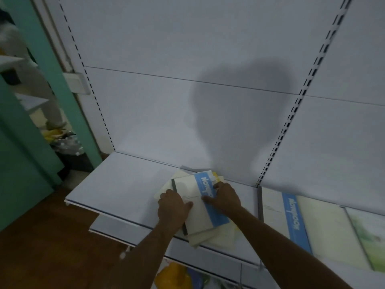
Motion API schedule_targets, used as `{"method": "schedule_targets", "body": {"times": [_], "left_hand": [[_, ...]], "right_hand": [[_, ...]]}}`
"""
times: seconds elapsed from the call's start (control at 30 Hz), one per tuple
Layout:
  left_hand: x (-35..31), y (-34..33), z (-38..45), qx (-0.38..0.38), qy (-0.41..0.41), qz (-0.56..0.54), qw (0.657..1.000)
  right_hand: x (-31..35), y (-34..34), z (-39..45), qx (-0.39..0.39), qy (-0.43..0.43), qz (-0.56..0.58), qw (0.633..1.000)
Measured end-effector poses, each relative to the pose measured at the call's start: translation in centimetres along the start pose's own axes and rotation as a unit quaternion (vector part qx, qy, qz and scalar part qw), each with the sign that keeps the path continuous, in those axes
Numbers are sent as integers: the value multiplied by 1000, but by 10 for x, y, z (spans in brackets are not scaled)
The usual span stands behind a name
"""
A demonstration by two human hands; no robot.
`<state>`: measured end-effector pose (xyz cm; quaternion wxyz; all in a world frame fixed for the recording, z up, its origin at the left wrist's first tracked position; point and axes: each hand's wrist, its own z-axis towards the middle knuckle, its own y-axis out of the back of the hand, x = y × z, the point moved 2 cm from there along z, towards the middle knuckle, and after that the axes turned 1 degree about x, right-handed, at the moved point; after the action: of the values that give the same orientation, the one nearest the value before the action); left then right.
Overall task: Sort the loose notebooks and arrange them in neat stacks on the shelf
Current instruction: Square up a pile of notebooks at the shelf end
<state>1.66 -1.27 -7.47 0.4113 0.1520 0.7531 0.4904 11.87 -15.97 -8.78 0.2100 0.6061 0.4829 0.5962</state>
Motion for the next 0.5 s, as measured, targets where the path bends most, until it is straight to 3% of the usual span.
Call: {"method": "schedule_targets", "body": {"times": [0.3,0.5], "left_hand": [[-13,0,-6,-5,-10,-84,996],[-66,-14,-18,12,-3,-290,957]], "right_hand": [[-7,5,-5,-40,-26,102,994],[-55,47,-12,-62,-85,231,967]]}}
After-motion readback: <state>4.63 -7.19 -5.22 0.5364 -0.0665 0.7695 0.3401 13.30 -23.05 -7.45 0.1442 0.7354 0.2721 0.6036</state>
